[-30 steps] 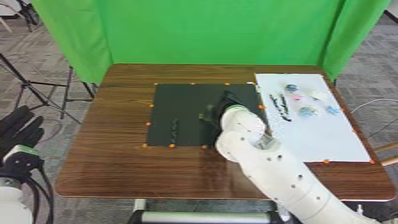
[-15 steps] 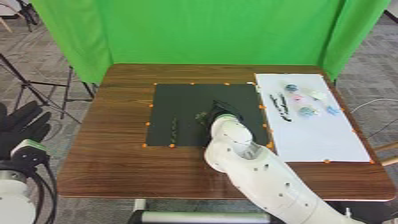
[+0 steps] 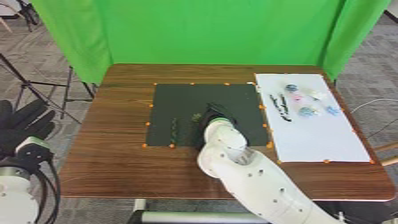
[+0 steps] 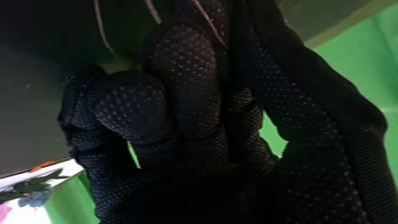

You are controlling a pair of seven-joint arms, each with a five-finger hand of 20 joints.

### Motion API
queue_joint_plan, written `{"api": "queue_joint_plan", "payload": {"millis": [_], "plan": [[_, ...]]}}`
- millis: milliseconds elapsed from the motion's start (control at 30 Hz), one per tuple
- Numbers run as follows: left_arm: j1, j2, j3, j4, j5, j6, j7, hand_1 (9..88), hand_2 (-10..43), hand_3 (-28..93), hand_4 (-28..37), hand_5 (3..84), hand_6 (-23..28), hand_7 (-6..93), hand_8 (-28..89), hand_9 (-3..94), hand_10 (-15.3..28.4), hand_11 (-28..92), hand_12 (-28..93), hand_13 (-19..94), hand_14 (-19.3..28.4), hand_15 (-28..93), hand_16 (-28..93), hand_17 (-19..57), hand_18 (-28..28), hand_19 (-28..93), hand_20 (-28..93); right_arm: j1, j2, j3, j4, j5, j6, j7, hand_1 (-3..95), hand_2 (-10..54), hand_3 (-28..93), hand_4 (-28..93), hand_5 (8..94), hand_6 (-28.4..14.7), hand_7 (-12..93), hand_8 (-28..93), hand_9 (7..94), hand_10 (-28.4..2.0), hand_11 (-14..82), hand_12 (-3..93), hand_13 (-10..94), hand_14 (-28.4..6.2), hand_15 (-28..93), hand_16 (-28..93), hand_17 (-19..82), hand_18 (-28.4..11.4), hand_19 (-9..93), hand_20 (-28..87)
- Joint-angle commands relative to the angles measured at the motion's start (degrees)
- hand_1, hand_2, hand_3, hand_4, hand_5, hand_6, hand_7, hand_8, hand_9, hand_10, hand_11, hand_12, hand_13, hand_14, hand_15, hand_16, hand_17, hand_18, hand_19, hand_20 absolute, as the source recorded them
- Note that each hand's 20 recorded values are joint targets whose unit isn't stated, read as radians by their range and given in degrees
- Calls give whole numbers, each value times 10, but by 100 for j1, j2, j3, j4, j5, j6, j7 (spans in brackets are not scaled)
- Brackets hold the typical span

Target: Arrange flowers

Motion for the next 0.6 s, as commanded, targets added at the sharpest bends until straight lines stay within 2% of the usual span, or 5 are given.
{"api": "queue_joint_plan", "payload": {"millis": [33, 300, 367, 467, 600], "plan": [[92, -6, -45, -11, 11, 16, 8, 212, 146, 709, -283, 409, 92, 238, -131, 316, 153, 288, 96, 208, 159, 486, -110, -71, 135, 345, 91, -68, -40, -29, -99, -12, 212, 98, 539, -95, 714, -265, 807, -21, 351, 228, 888, -111, 422, 400, 782, -125, 647, 408, 341, -284, 772, 467], [61, -8, -21, 5, 1, 6, 30, 212, 146, 709, -283, 409, 92, 238, -132, 316, 153, 288, 95, 208, 159, 485, -111, -71, 135, 345, 91, -162, -72, 38, -135, 135, -21, 69, 498, -95, 696, -254, 796, -32, 337, 215, 882, -116, 424, 397, 775, -129, 648, 414, 335, -284, 772, 467], [70, -13, -21, -2, -36, 37, 93, 212, 146, 709, -283, 410, 92, 238, -131, 316, 153, 288, 96, 208, 159, 486, -111, -70, 135, 344, 90, -132, -59, 46, -145, 226, -262, 40, 480, -95, 690, -250, 788, -37, 327, 207, 880, -118, 424, 396, 770, -134, 649, 415, 330, -284, 770, 467], [67, 6, -13, -36, -107, 196, 120, 211, 146, 711, -283, 410, 92, 239, -131, 317, 153, 289, 96, 208, 160, 486, -111, -71, 135, 345, 91, -152, -40, 24, -158, 124, -167, -12, 426, -95, 697, -242, 785, -48, 289, 169, 877, -121, 417, 387, 766, -137, 644, 411, 326, -284, 764, 472], [119, -17, -63, -32, -190, 128, 175, 214, 148, 709, -283, 411, 93, 242, -132, 320, 154, 293, 96, 210, 162, 491, -111, -71, 135, 346, 91, -97, -8, -11, -141, 76, -113, 1, 388, -95, 717, -246, 781, -52, 291, 88, 874, -125, 417, 378, 762, -140, 642, 407, 323, -284, 755, 490]]}}
